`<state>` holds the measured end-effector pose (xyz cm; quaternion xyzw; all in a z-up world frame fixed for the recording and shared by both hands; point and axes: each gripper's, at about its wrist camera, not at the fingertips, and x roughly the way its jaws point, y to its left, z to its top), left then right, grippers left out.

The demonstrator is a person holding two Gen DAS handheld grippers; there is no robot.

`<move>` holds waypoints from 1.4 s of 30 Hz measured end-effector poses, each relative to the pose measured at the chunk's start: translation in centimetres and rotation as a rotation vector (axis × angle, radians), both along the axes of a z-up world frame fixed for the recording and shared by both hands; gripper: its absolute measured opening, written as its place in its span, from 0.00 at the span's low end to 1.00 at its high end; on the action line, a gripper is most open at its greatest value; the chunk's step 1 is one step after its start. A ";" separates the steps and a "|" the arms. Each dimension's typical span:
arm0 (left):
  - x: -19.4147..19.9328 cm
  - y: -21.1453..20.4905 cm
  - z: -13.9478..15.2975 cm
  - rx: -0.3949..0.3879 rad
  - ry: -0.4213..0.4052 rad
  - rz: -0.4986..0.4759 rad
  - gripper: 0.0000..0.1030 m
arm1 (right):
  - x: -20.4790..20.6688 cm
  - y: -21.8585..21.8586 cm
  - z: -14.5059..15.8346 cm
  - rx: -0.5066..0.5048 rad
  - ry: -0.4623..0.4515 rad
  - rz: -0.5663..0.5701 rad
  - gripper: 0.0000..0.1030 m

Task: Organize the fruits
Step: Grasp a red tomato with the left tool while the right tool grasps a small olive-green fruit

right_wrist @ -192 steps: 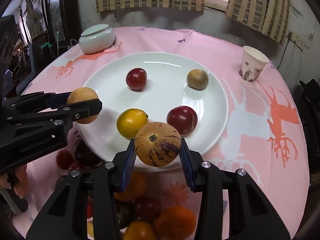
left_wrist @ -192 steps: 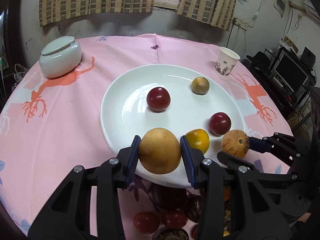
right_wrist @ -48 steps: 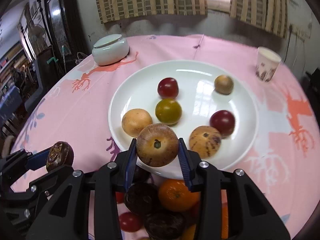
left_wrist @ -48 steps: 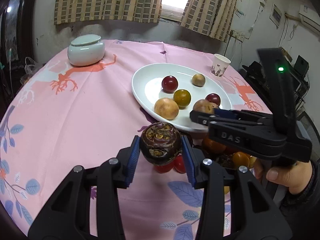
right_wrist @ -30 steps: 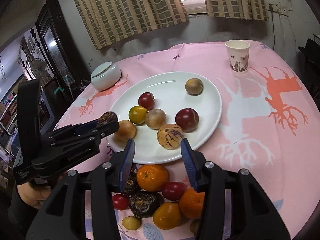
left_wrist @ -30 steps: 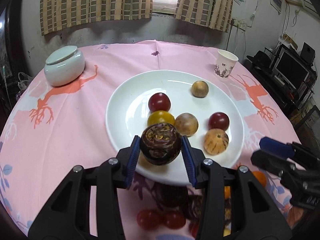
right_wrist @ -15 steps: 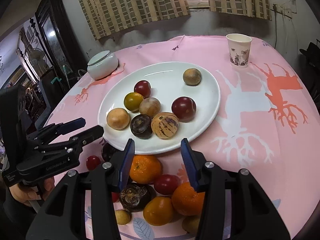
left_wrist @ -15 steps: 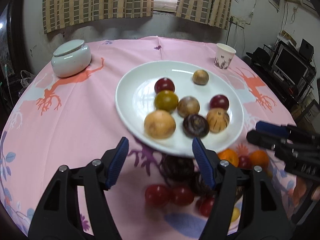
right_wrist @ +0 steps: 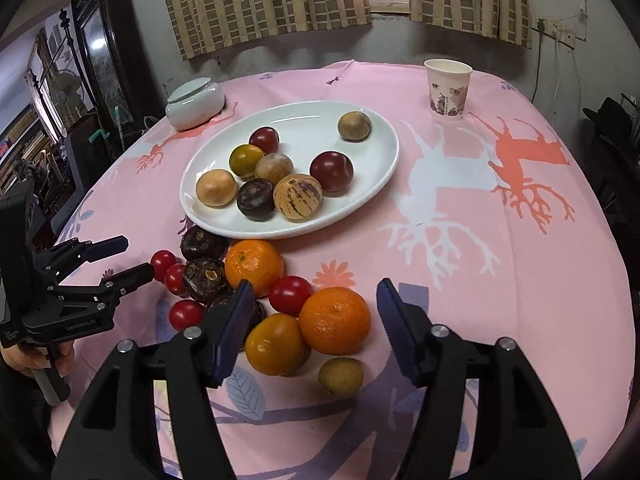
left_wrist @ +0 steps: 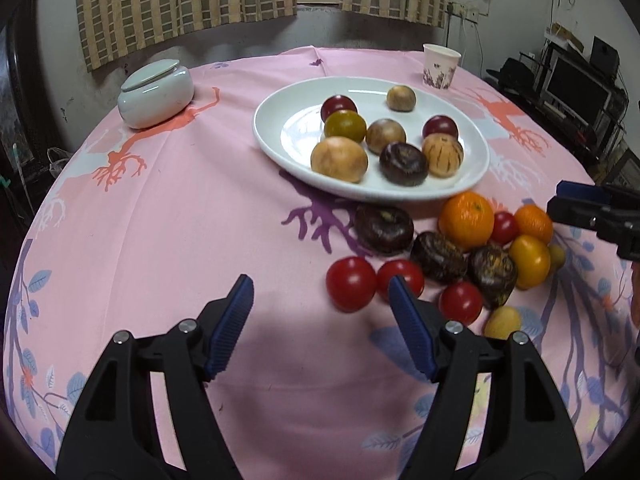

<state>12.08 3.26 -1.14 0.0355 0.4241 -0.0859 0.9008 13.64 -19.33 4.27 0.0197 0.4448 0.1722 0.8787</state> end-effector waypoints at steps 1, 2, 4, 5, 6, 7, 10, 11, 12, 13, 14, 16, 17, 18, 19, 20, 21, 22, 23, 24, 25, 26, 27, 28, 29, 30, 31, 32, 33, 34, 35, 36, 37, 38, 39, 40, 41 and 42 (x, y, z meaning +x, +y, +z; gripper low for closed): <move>-0.1 0.1 -0.1 -0.001 0.005 -0.001 0.69 | -0.1 -0.1 0.0 0.007 -0.004 -0.002 0.62; -0.1 0.2 -0.3 -0.002 0.012 -0.002 0.69 | -0.2 -0.2 0.1 0.014 -0.007 -0.001 0.62; -0.1 0.3 -0.6 0.002 0.021 -0.001 0.69 | -0.4 -0.3 0.1 0.027 -0.009 0.004 0.62; -0.1 0.3 -0.8 0.005 0.027 -0.001 0.69 | -0.4 -0.4 0.1 0.032 -0.008 0.006 0.62; 0.0 0.3 -1.1 0.007 0.035 -0.003 0.69 | -0.4 -0.4 0.1 0.038 -0.002 0.009 0.62; 0.1 0.2 -1.3 0.006 0.042 -0.008 0.68 | -0.4 -0.5 0.0 0.044 0.004 0.012 0.62; 0.5 -0.2 -2.1 0.010 0.062 -0.030 0.54 | -0.4 -0.7 -0.2 0.049 0.013 0.013 0.62; 0.7 -0.3 -2.3 0.015 0.069 -0.037 0.51 | -0.3 -0.7 -0.3 0.052 0.015 0.015 0.62; 0.7 -0.4 -2.3 0.021 0.054 -0.039 0.51 | -0.4 -0.7 -0.3 0.054 0.017 0.018 0.62; 0.9 -0.5 -2.3 0.026 0.057 -0.044 0.50 | -0.5 -0.6 -0.3 0.056 0.017 0.022 0.62; 1.1 -0.6 -2.3 0.027 0.057 -0.045 0.49 | -0.5 -0.6 -0.3 0.057 0.017 0.027 0.62; 1.6 -0.8 -2.3 0.028 0.061 -0.046 0.48 | -0.6 -0.4 -0.3 0.054 0.021 0.040 0.62; 1.8 -0.9 -2.3 0.029 0.060 -0.047 0.47 | -0.7 -0.3 -0.4 0.052 0.023 0.046 0.62; 2.0 -0.9 -2.3 0.031 0.058 -0.046 0.47 | -0.7 -0.3 -0.4 0.049 0.026 0.049 0.62; 2.2 -1.0 -2.3 0.028 0.056 -0.045 0.45 | -0.7 -0.3 -0.5 0.044 0.030 0.052 0.62; 2.2 -1.0 -2.3 0.020 0.056 -0.046 0.43 | -0.7 -0.3 -0.5 0.036 0.033 0.053 0.62; 2.3 -1.1 -2.2 0.013 0.054 -0.049 0.40 | -0.7 -0.3 -0.6 0.023 0.040 0.054 0.62; 2.2 -1.2 -2.2 0.008 0.048 -0.060 0.32 | -0.7 -0.2 -0.7 0.010 0.046 0.059 0.62; 2.1 -1.4 -2.2 0.010 0.040 -0.067 0.30 | -0.7 -0.2 -0.8 -0.001 0.050 0.064 0.62; 2.0 -1.5 -2.2 0.020 0.033 -0.067 0.30 | -0.8 -0.2 -0.9 -0.016 0.056 0.072 0.62; 1.9 -1.7 -2.2 0.027 0.028 -0.069 0.29 | -0.9 -0.2 -1.0 -0.028 0.060 0.077 0.62; 1.8 -1.7 -2.1 0.025 0.028 -0.076 0.29 | -1.0 -0.2 -1.1 -0.046 0.067 0.085 0.62; 1.7 -1.7 -2.0 0.019 0.029 -0.081 0.29 | -1.2 -0.1 -1.2 -0.068 0.072 0.096 0.62; 1.5 -1.7 -1.7 0.014 0.025 -0.082 0.29 | -1.4 0.1 -1.3 -0.085 0.075 0.107 0.62; 1.3 -1.6 -1.4 0.004 0.021 -0.082 0.29 | -1.6 0.3 -1.5 -0.102 0.079 0.123 0.62; 1.2 -1.4 -1.2 -0.007 0.022 -0.083 0.29 | -1.8 0.5 -1.7 -0.114 0.082 0.134 0.62; 1.0 -1.2 -1.0 -0.024 0.025 -0.082 0.29 | -1.9 0.7 -1.9 -0.130 0.085 0.146 0.62; 0.8 -1.0 -0.8 -0.041 0.030 -0.082 0.30 | -2.1 1.0 -2.1 -0.150 0.090 0.155 0.62; 0.7 -0.9 -0.7 -0.053 0.033 -0.081 0.29 | -2.2 1.2 -2.3 -0.169 0.097 0.162 0.62; 0.4 -0.8 -0.6 -0.061 0.032 -0.082 0.29 | -2.3 1.4 -2.6 -0.193 0.106 0.170 0.62; 0.2 -0.8 -0.5 -0.061 0.028 -0.084 0.29 | -2.5 1.7 -2.9 -0.227 0.111 0.180 0.62; 0.1 -0.8 -0.4 -0.061 0.024 -0.086 0.29 | -2.7 1.9 -3.1 -0.253 0.110 0.186 0.62; 0.0 -0.7 -0.4 -0.063 0.024 -0.086 0.30 | -2.7 2.0 -3.3 -0.265 0.107 0.185 0.62; 0.0 -0.7 -0.4 -0.066 0.026 -0.086 0.29 | -2.7 2.1 -3.4 -0.264 0.104 0.182 0.62; 0.0 -0.7 -0.5 -0.070 0.032 -0.086 0.30 | -2.6 2.1 -3.4 -0.262 0.099 0.183 0.62; -0.1 -0.7 -0.6 -0.070 0.036 -0.087 0.29 | -2.5 2.2 -3.5 -0.264 0.093 0.184 0.61; -0.1 -0.8 -0.7 -0.068 0.037 -0.087 0.30 | -2.4 2.2 -3.7 -0.265 0.091 0.182 0.58; -0.1 -0.8 -0.7 -0.066 0.037 -0.089 0.30 | -2.2 2.2 -3.8 -0.261 0.093 0.181 0.54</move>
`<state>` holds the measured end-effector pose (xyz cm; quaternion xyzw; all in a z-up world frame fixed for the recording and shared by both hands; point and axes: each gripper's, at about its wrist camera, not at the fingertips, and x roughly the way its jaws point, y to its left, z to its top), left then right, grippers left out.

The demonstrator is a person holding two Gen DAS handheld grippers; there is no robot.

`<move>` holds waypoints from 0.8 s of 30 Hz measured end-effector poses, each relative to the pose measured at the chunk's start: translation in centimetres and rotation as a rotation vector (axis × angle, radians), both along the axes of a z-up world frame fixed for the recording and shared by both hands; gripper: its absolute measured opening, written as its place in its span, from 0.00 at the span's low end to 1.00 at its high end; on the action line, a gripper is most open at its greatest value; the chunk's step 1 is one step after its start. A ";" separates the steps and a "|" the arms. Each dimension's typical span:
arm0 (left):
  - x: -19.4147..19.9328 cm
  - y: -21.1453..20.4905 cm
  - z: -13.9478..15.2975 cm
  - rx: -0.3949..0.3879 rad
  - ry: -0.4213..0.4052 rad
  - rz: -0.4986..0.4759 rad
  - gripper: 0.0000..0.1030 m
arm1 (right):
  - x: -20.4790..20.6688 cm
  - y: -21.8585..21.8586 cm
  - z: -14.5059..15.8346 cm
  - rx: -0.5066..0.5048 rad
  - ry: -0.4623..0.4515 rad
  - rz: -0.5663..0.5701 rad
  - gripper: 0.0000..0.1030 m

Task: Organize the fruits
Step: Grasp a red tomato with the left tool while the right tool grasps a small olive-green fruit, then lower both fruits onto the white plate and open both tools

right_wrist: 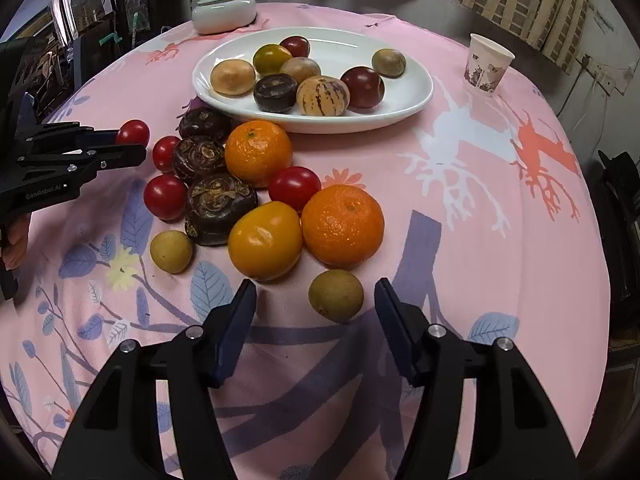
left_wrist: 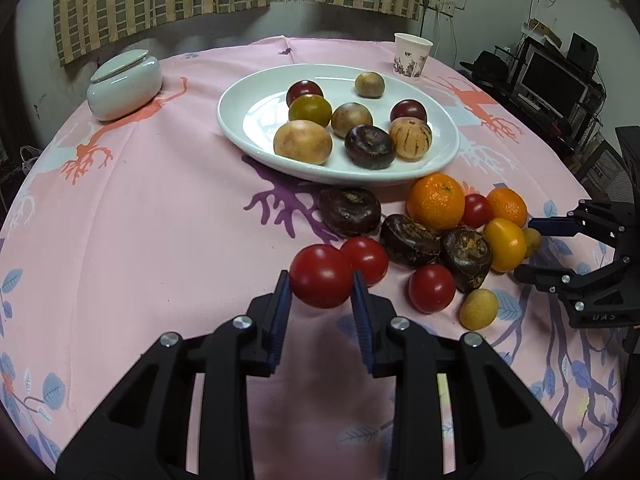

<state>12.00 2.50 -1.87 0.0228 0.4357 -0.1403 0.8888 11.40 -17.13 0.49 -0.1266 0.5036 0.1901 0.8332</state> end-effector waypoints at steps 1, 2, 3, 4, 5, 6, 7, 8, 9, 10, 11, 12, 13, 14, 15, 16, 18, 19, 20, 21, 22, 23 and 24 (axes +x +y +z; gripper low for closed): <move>0.0 -0.1 -0.1 0.002 0.000 -0.003 0.30 | 0.1 0.0 -0.1 -0.001 0.000 0.000 0.51; 0.0 -0.1 -0.2 0.003 0.001 -0.005 0.30 | 0.1 0.1 -0.1 -0.006 -0.005 -0.002 0.42; 0.0 -0.1 -0.3 0.004 0.003 -0.005 0.30 | 0.3 0.1 -0.2 -0.018 -0.014 -0.009 0.26; -0.1 -0.1 -0.3 0.003 0.007 -0.005 0.30 | 0.4 0.1 -0.2 -0.018 -0.015 -0.012 0.26; -0.1 -0.1 -0.3 0.002 0.010 -0.004 0.30 | 0.3 0.1 -0.1 -0.020 -0.017 -0.011 0.26; -0.2 -0.1 -0.3 0.000 0.010 -0.004 0.30 | 0.1 0.2 0.0 -0.030 -0.020 -0.005 0.26; -0.3 0.0 -0.2 -0.001 0.007 -0.005 0.30 | 0.0 0.2 0.1 -0.029 -0.020 0.002 0.26; -0.4 0.0 -0.1 -0.002 0.005 -0.005 0.30 | -0.1 0.2 0.3 -0.026 -0.023 0.001 0.26; -0.4 0.1 0.0 -0.003 0.004 -0.004 0.30 | 0.0 0.1 0.5 -0.023 -0.028 -0.007 0.26; -0.6 0.2 0.1 -0.002 0.001 -0.003 0.30 | 0.0 -0.1 0.8 -0.021 -0.035 -0.013 0.26; -0.7 0.3 0.3 -0.003 -0.003 -0.002 0.30 | -0.1 -0.3 1.2 -0.009 -0.045 -0.018 0.26; -0.8 0.4 0.5 -0.005 -0.008 -0.001 0.30 | -0.3 -0.5 2.0 0.013 -0.059 -0.023 0.26; -0.9 0.5 0.9 -0.009 -0.013 -0.001 0.30 | -0.4 -0.7 2.7 0.030 -0.076 -0.026 0.26; -0.9 0.5 1.2 -0.011 -0.016 -0.002 0.30 | -0.5 -0.7 3.3 0.046 -0.094 -0.028 0.26; -0.9 0.5 1.6 -0.010 -0.022 -0.003 0.30 | -0.7 -0.6 4.2 0.071 -0.118 -0.023 0.26; -0.8 0.4 2.1 -0.007 -0.029 -0.006 0.30 | -0.7 -0.4 4.8 0.086 -0.133 -0.016 0.26; -0.5 0.2 3.2 -0.002 -0.047 -0.013 0.30 | -0.4 0.3 6.1 0.109 -0.171 -0.006 0.27; -0.1 -0.1 3.9 0.001 -0.059 -0.017 0.30 | -0.1 0.7 6.8 0.113 -0.194 0.001 0.27; 0.2 -0.3 4.5 0.005 -0.072 -0.018 0.30 | 0.2 1.1 7.4 0.115 -0.218 0.002 0.27; 0.6 -0.7 5.2 0.010 -0.091 -0.020 0.30 | 1.0 1.4 8.1 0.117 -0.247 -0.003 0.27; 1.1 -1.0 5.7 0.014 -0.104 -0.020 0.30 | 1.6 1.5 8.4 0.121 -0.260 -0.009 0.27; 1.7 -1.2 6.1 0.015 -0.114 -0.014 0.30 | 2.4 1.6 8.8 0.132 -0.274 -0.017 0.27; 2.4 -1.4 6.3 0.011 -0.118 -0.008 0.30 | 3.4 1.9 9.1 0.150 -0.291 -0.020 0.27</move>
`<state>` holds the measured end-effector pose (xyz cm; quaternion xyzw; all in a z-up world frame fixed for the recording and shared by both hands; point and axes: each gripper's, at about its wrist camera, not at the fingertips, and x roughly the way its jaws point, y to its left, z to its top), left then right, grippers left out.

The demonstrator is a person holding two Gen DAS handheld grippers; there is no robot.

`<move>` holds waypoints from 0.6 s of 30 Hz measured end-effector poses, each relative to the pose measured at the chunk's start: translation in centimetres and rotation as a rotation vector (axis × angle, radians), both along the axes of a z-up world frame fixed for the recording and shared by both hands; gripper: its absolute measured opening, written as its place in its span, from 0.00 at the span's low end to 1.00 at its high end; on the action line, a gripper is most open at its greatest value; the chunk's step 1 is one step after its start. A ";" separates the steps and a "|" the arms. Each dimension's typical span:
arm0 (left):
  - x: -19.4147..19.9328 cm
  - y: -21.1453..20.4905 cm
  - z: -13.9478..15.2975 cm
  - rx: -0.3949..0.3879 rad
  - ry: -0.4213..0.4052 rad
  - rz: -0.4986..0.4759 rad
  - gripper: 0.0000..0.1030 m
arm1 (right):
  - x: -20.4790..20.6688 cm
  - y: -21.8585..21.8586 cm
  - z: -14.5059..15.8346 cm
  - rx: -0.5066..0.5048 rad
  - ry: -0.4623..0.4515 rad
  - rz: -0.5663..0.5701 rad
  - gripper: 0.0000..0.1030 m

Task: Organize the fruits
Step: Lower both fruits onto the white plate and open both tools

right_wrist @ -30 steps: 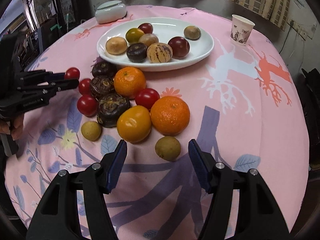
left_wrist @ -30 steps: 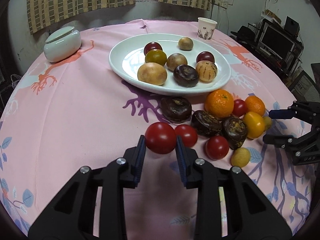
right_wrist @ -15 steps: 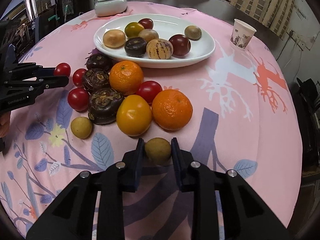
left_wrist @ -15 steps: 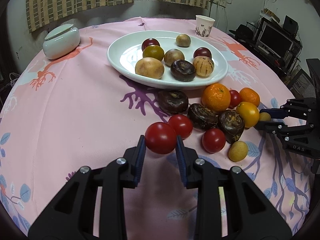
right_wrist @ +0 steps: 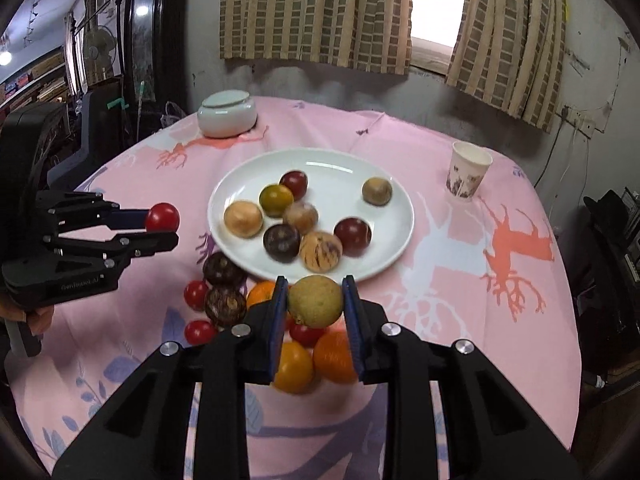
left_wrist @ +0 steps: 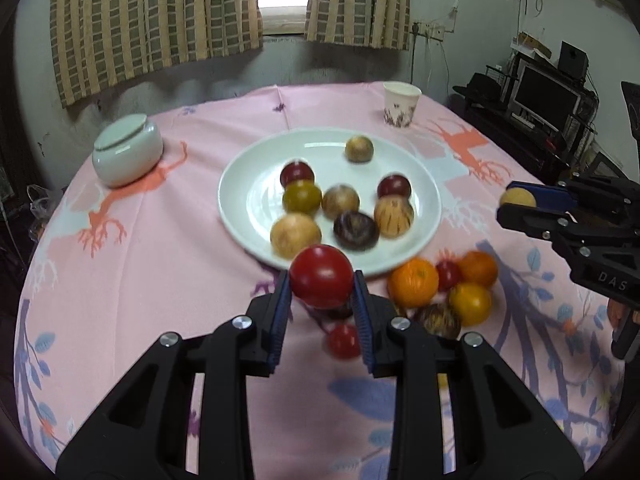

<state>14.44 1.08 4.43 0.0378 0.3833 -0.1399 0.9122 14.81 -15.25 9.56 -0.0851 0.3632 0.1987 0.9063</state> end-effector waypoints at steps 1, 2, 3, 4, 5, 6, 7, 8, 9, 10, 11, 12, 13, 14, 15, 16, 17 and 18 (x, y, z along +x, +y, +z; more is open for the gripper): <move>0.8 -0.2 0.1 -0.005 -0.001 0.005 0.30 | 0.8 0.3 0.1 0.009 -0.009 0.003 0.27; 1.6 -0.3 0.2 -0.008 -0.003 0.017 0.30 | 1.6 0.5 0.1 0.015 -0.013 0.000 0.27; 2.6 -0.4 0.1 -0.008 -0.004 0.033 0.30 | 2.7 0.9 -0.2 0.020 -0.010 -0.011 0.27; 3.4 -0.4 0.0 -0.010 -0.001 0.045 0.30 | 3.6 1.2 -0.5 0.027 -0.008 -0.018 0.27; 4.3 -0.5 -0.2 -0.015 0.006 0.055 0.30 | 4.3 1.4 -0.7 0.042 -0.012 -0.024 0.27; 5.2 -0.4 -0.5 -0.018 0.015 0.064 0.30 | 5.2 1.6 -1.1 0.062 -0.017 -0.032 0.27; 6.0 -0.5 -0.9 -0.018 0.024 0.075 0.30 | 6.0 1.7 -1.6 0.070 -0.004 -0.037 0.27; 6.8 -0.4 -1.3 -0.021 0.037 0.088 0.30 | 7.0 2.0 -2.3 0.069 0.020 -0.047 0.27; 7.6 -0.4 -1.8 -0.025 0.051 0.100 0.30 | 7.6 2.1 -2.7 0.071 0.032 -0.058 0.27; 8.2 -0.3 -2.2 -0.025 0.061 0.114 0.30 | 8.2 2.3 -3.2 0.076 0.051 -0.062 0.27; 8.8 -0.2 -2.5 -0.025 0.072 0.126 0.30 | 8.9 2.5 -3.8 0.082 0.077 -0.061 0.27; 9.2 -0.2 -2.8 -0.026 0.080 0.135 0.30 | 9.2 2.7 -4.1 0.083 0.089 -0.064 0.27; 9.4 -0.1 -3.1 -0.028 0.086 0.141 0.30 | 9.4 2.9 -4.5 0.075 0.099 -0.068 0.27; 9.6 -0.1 -3.3 -0.032 0.092 0.145 0.30 | 9.5 3.0 -4.6 0.068 0.103 -0.065 0.27; 9.7 0.0 -3.4 -0.036 0.098 0.150 0.30 | 9.6 3.3 -4.8 0.059 0.107 -0.059 0.27; 9.7 0.1 -3.6 -0.041 0.101 0.151 0.30 | 9.5 3.5 -4.8 0.049 0.106 -0.056 0.27; 9.7 0.1 -3.6 -0.044 0.103 0.151 0.30 | 9.4 3.7 -4.8 0.038 0.102 -0.057 0.28; 9.7 0.1 -3.5 -0.042 0.103 0.154 0.30 | 9.4 3.7 -4.8 0.035 0.099 -0.059 0.28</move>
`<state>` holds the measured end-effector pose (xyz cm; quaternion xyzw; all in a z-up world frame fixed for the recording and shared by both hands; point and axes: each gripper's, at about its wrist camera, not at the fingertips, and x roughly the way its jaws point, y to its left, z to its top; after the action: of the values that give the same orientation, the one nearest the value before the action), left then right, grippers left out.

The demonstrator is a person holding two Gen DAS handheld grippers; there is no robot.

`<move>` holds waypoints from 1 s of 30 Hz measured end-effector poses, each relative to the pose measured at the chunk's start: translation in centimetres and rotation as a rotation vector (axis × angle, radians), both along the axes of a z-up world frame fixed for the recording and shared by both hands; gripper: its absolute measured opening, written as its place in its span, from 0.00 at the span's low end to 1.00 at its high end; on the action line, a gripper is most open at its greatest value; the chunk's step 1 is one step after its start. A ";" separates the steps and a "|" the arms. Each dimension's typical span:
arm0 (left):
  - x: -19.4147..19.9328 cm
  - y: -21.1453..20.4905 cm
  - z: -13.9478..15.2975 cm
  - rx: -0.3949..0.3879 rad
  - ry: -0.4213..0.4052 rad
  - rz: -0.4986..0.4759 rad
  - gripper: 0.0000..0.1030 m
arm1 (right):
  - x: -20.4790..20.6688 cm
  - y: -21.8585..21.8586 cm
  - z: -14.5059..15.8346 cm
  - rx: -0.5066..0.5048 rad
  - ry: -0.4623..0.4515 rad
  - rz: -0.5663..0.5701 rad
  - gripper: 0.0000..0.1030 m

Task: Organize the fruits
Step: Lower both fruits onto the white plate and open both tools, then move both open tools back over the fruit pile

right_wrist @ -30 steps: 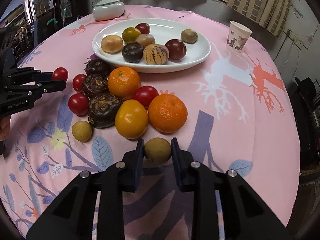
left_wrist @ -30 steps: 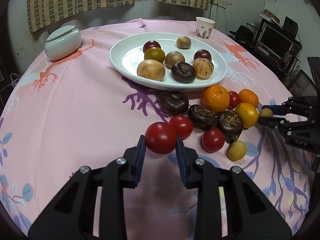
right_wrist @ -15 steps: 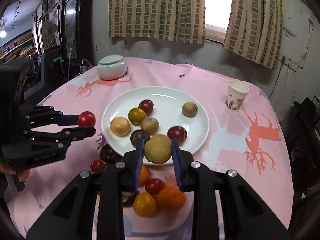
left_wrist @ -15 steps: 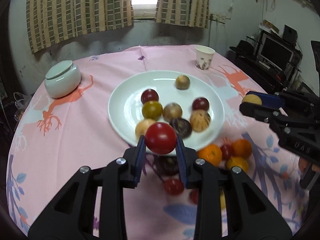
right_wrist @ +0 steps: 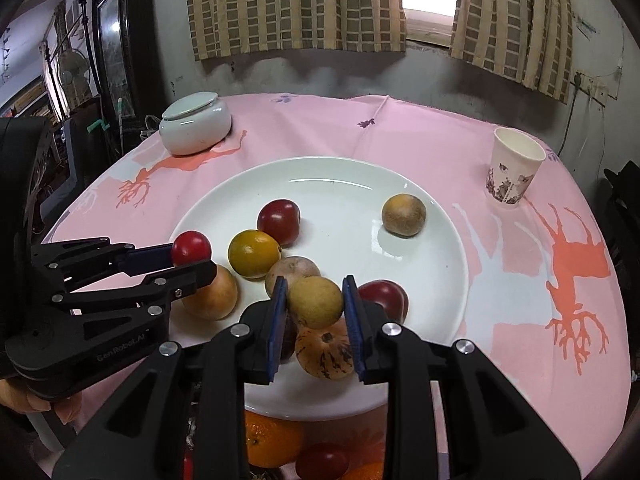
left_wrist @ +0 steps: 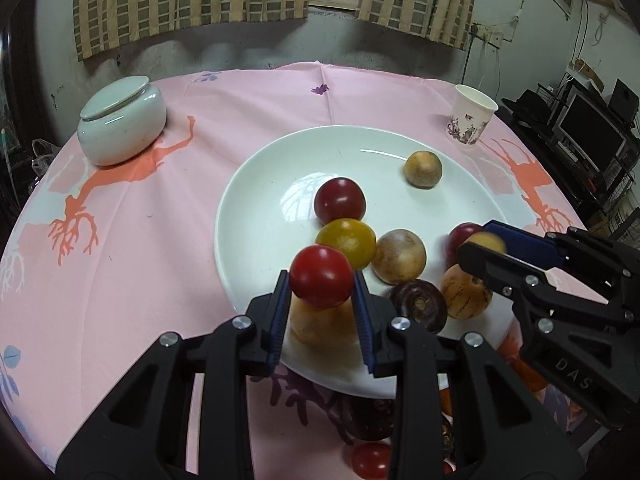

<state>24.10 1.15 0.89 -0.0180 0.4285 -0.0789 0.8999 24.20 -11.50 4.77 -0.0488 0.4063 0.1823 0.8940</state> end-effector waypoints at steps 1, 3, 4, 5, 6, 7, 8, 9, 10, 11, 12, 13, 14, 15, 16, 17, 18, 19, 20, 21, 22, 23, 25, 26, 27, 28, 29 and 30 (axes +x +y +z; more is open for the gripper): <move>-0.1 0.0 0.1 0.003 -0.003 0.006 0.32 | -0.1 0.0 0.1 0.002 -0.002 -0.001 0.28; -0.6 0.0 0.7 0.003 -0.020 0.011 0.51 | -0.6 -0.3 0.5 0.018 -0.005 -0.002 0.43; -0.9 0.1 1.1 0.008 -0.033 0.016 0.62 | -1.0 -0.6 0.9 0.022 -0.020 -0.009 0.49; -1.4 0.1 1.7 0.020 -0.046 0.025 0.66 | -1.7 -1.0 1.4 0.025 -0.044 -0.016 0.54; -1.8 0.1 2.1 0.024 -0.057 0.024 0.66 | -2.1 -1.3 1.8 0.027 -0.055 -0.015 0.55; -2.5 0.1 2.6 0.027 -0.070 0.014 0.67 | -2.7 -1.6 2.1 0.029 -0.060 -0.011 0.56; -3.2 0.1 3.2 0.034 -0.085 0.006 0.72 | -3.4 -2.0 2.4 0.031 -0.063 -0.009 0.57; -4.0 0.0 3.7 0.047 -0.105 0.001 0.76 | -4.0 -2.4 2.7 0.030 -0.064 -0.008 0.57; -5.0 -0.1 4.2 0.064 -0.132 -0.001 0.83 | -4.7 -2.9 2.9 0.029 -0.071 -0.011 0.58; -5.8 -0.1 4.6 0.074 -0.156 -0.005 0.85 | -5.3 -3.4 3.1 0.026 -0.079 -0.017 0.58; -6.8 -0.2 4.9 0.080 -0.177 -0.012 0.86 | -5.9 -4.0 3.2 0.021 -0.088 -0.027 0.58; -7.6 -0.2 5.1 0.081 -0.186 -0.018 0.89 | -6.4 -4.5 3.2 0.014 -0.091 -0.039 0.58; -8.2 -0.2 5.2 0.080 -0.190 -0.022 0.90 | -6.9 -5.2 3.2 0.011 -0.086 -0.057 0.58; -8.9 -0.3 5.2 0.078 -0.192 -0.028 0.90 | -7.2 -5.7 3.1 0.013 -0.076 -0.069 0.58; -9.4 -0.3 5.2 0.073 -0.192 -0.035 0.91 | -7.6 -6.2 3.0 0.017 -0.064 -0.081 0.58; -10.0 -0.4 5.0 0.069 -0.189 -0.039 0.92 | -8.0 -6.7 2.8 0.023 -0.052 -0.094 0.58; -10.5 -0.4 4.8 0.064 -0.184 -0.043 0.93 | -8.4 -7.1 2.7 0.031 -0.045 -0.101 0.58; -11.0 -0.5 4.5 0.058 -0.176 -0.052 0.93 | -8.8 -7.5 2.5 0.039 -0.037 -0.106 0.58; -11.3 -0.7 4.1 0.055 -0.166 -0.063 0.93 | -9.3 -7.8 2.3 0.046 -0.026 -0.106 0.58; -11.7 -0.9 3.7 0.058 -0.154 -0.073 0.93 | -9.7 -7.9 2.1 0.049 -0.018 -0.102 0.58; -12.0 -1.1 3.1 0.064 -0.140 -0.081 0.93 | -10.1 -8.1 1.8 0.054 -0.009 -0.095 0.59; -12.2 -1.3 2.6 0.069 -0.132 -0.084 0.93 | -10.5 -8.1 1.6 0.058 -0.004 -0.089 0.59; -12.5 -1.5 1.5 0.074 -0.117 -0.086 0.93 | -11.2 -8.2 1.1 0.076 0.007 -0.067 0.59; -12.5 -1.5 1.0 0.079 -0.109 -0.085 0.93 | -11.4 -8.1 0.8 0.080 0.012 -0.057 0.60; -12.5 -1.5 0.4 0.082 -0.102 -0.085 0.93 | -11.5 -8.1 0.6 0.079 0.011 -0.054 0.61; -12.5 -1.5 0.0 0.083 -0.095 -0.085 0.93 | -11.6 -8.0 0.4 0.076 0.006 -0.053 0.61; -12.5 -1.4 -0.3 0.079 -0.091 -0.085 0.93 | -11.6 -8.0 0.3 0.073 0.000 -0.054 0.61; -12.4 -1.2 -0.6 0.072 -0.089 -0.088 0.93 | -11.6 -8.0 0.3 0.076 -0.007 -0.053 0.61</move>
<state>11.65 -0.09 0.25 0.0367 0.3908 -0.1037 0.9139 12.56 -19.51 5.09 -0.0047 0.3973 0.1735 0.9011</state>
